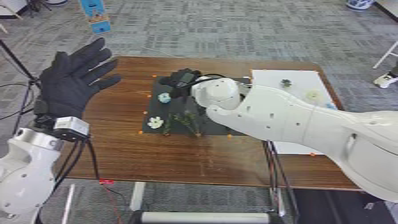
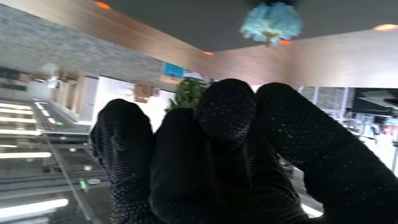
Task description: Arrange flowers
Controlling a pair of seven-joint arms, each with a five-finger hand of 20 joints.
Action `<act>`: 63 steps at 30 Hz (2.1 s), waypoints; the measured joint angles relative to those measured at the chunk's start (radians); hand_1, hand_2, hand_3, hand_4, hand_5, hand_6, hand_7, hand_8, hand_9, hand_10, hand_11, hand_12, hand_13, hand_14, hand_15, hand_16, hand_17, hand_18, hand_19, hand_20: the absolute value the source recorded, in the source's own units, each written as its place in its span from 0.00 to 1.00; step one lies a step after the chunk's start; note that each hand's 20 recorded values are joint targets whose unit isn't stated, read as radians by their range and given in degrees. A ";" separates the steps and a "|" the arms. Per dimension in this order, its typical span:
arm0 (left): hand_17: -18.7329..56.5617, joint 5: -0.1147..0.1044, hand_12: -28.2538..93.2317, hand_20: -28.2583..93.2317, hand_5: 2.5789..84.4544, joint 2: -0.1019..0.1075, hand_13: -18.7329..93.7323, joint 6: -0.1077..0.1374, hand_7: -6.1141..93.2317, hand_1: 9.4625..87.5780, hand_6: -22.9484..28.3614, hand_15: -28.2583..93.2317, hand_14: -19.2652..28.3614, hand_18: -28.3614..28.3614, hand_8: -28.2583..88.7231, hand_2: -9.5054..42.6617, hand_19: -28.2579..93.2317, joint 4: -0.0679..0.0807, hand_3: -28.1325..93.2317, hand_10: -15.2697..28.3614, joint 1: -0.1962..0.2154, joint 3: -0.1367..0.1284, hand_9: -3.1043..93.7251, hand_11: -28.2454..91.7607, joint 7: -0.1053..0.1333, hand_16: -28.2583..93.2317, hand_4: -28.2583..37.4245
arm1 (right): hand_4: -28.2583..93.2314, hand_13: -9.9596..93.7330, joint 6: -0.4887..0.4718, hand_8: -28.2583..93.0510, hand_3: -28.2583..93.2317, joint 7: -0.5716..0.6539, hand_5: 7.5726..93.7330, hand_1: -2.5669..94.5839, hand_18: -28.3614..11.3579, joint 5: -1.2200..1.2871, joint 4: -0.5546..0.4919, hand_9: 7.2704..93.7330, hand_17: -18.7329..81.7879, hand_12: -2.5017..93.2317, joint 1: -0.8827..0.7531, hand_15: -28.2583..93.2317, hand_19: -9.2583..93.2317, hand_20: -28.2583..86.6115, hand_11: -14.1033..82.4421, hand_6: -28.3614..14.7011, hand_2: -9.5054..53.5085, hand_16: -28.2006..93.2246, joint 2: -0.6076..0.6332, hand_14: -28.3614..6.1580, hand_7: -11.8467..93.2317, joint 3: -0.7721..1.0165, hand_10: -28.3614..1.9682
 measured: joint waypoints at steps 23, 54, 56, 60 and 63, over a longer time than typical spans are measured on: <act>0.12 0.000 0.36 0.24 0.32 0.002 0.34 -0.008 0.20 0.16 0.51 0.34 0.71 0.96 0.18 0.13 0.58 0.014 0.75 0.61 -0.048 0.036 0.28 0.34 0.005 0.26 0.00 | 0.26 0.87 -0.076 0.12 1.00 -0.020 0.25 0.30 0.11 -0.016 0.097 0.79 0.66 0.47 0.007 0.99 1.00 0.81 0.78 0.72 0.41 0.54 -0.092 0.63 0.26 -0.065 0.56; 0.12 0.000 0.36 0.23 0.32 -0.006 0.34 -0.006 0.20 0.16 0.51 0.34 0.71 0.96 0.18 0.13 0.58 0.003 0.75 0.61 0.005 -0.005 0.28 0.34 0.006 0.27 0.00 | 0.24 0.87 -0.107 0.12 1.00 -0.093 0.28 0.27 0.11 -0.039 -0.072 0.80 0.66 0.44 0.036 0.98 1.00 0.82 0.80 0.71 0.44 0.54 0.040 0.63 0.26 -0.091 0.55; 0.12 0.000 0.36 0.23 0.32 -0.007 0.34 -0.006 0.20 0.16 0.51 0.34 0.71 0.96 0.18 0.13 0.58 0.002 0.75 0.61 0.006 -0.005 0.28 0.34 0.006 0.26 0.00 | 0.23 0.87 -0.104 0.12 1.00 -0.092 0.28 0.26 0.11 -0.039 -0.074 0.80 0.66 0.44 0.031 0.98 1.00 0.82 0.81 0.71 0.44 0.54 0.045 0.64 0.26 -0.076 0.55; 0.12 0.000 0.36 0.23 0.32 -0.009 0.34 -0.006 0.20 0.16 0.51 0.34 0.71 0.96 0.18 0.13 0.58 0.002 0.75 0.61 0.006 -0.005 0.28 0.34 0.007 0.27 0.00 | 0.22 0.87 -0.101 0.12 1.00 -0.095 0.27 0.25 0.11 -0.056 -0.086 0.80 0.66 0.43 0.004 0.98 1.00 0.82 0.81 0.71 0.43 0.54 0.059 0.64 0.26 -0.017 0.55; 0.12 0.000 0.36 0.23 0.32 -0.010 0.34 -0.006 0.20 0.16 0.51 0.34 0.71 0.96 0.18 0.13 0.58 0.002 0.75 0.61 0.007 -0.005 0.28 0.35 0.007 0.26 0.00 | 0.22 0.87 -0.086 0.12 1.00 -0.095 0.27 0.25 0.11 -0.070 -0.102 0.80 0.66 0.42 -0.010 0.98 1.00 0.82 0.82 0.71 0.42 0.54 0.071 0.64 0.26 0.009 0.55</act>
